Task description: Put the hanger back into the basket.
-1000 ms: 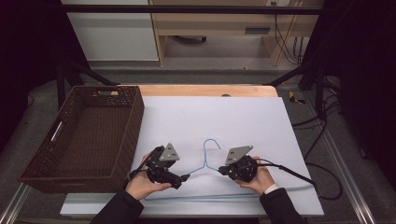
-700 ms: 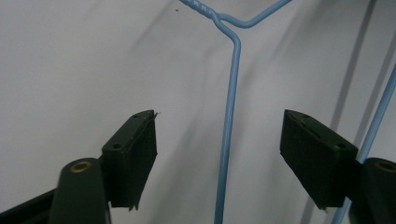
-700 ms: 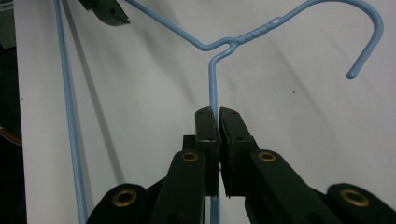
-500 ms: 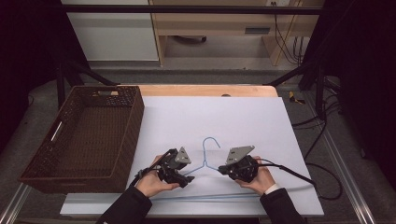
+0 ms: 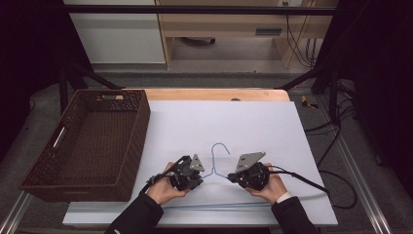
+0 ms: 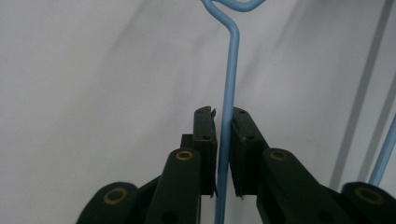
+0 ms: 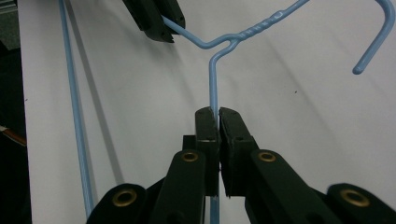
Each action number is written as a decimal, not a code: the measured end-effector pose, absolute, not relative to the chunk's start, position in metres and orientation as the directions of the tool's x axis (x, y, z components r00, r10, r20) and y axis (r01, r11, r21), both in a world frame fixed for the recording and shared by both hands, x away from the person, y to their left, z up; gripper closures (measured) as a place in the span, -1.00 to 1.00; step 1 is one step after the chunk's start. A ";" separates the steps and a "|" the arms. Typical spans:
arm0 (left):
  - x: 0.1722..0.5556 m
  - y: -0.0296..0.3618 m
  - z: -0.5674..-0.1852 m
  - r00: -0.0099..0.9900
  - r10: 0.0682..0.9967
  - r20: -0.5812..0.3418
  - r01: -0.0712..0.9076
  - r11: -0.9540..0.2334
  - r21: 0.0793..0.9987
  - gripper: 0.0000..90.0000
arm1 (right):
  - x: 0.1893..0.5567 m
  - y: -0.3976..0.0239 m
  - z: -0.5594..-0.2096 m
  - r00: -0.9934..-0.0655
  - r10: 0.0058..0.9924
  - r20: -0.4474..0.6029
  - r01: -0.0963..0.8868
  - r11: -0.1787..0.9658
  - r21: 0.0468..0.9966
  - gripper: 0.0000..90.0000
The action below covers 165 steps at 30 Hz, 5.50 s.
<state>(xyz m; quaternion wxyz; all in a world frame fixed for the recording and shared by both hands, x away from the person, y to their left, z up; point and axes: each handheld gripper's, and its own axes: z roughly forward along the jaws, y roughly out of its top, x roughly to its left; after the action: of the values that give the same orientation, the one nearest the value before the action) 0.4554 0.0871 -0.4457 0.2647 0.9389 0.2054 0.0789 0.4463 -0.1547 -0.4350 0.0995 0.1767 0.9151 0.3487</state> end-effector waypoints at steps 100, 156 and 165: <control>0.466 0.136 -0.278 0.742 0.644 0.184 0.380 -0.631 0.676 0.93 | 0.425 -0.262 -0.378 -0.617 0.785 0.060 0.353 0.208 0.912 -0.93; 0.502 0.301 -0.239 0.435 0.872 0.225 0.550 -0.455 0.701 0.93 | 0.429 -0.261 -0.384 -0.614 0.787 0.058 0.364 0.217 0.906 -0.93; 0.504 0.325 -0.243 0.377 0.900 0.220 0.576 -0.414 0.704 0.93 | 0.430 -0.260 -0.385 -0.615 0.786 0.058 0.366 0.220 0.904 -0.93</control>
<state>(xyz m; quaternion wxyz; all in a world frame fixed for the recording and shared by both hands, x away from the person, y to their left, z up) 0.5035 0.3250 -0.2434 0.2685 0.7852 0.4700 0.3009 0.4295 -0.2599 -0.3852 0.2130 0.3834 0.7516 0.4927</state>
